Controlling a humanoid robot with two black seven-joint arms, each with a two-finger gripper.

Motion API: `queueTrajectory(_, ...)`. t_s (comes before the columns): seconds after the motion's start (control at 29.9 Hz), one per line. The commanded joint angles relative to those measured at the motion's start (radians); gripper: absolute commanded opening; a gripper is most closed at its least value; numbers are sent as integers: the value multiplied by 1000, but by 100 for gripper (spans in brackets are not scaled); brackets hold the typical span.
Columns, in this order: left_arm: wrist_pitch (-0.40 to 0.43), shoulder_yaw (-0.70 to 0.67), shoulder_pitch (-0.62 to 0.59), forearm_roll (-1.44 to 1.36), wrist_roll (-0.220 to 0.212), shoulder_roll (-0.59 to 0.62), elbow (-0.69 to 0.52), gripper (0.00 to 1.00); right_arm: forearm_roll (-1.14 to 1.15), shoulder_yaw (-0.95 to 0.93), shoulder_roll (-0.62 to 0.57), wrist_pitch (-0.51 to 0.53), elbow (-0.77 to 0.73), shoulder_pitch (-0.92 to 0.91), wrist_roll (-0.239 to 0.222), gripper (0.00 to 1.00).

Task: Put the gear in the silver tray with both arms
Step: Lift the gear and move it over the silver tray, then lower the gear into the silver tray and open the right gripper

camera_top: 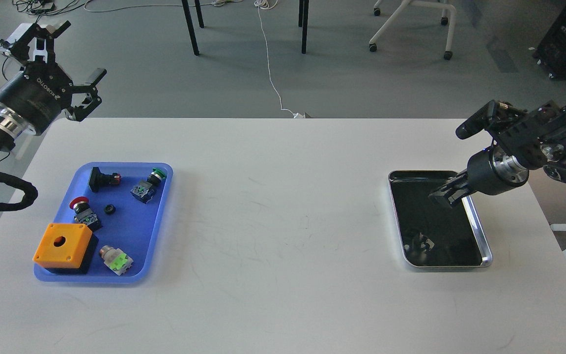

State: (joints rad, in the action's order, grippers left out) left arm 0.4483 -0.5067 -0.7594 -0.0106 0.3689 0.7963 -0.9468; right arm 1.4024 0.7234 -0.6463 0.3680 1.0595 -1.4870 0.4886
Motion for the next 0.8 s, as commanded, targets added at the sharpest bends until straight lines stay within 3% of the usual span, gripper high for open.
queueTrajectory(0.0, 3, 5, 0, -2, 4, 1, -1, 97, 1, -10, -68, -21, 43, 66, 0, 14)
queueTrajectory(0.23, -2, 5, 0, -46, 4, 0, -1, 97, 32, -48, -62, -23, 30, 122, 0, 15)
queueTrajectory(0.54, 0, 7, -6, -49, 2, -8, -1, 97, 63, -48, 46, -58, -75, 182, -1, 20)
queueTrajectory(0.6, 0, 7, -11, -60, -1, -6, -1, 97, 63, -53, 48, -60, -76, 182, -1, 32)
queueTrajectory(0.64, 0, 7, -11, -74, -2, -6, -1, 97, 63, -61, 47, -67, -76, 182, -2, 47)
queueTrajectory(0.67, 0, 7, -11, -89, -4, -8, -1, 97, 63, -71, 40, -73, -75, 182, -2, 54)
queueTrajectory(0.77, 1, 7, -12, -114, -7, -8, -1, 98, 63, -87, 25, -77, -72, 188, -2, 65)
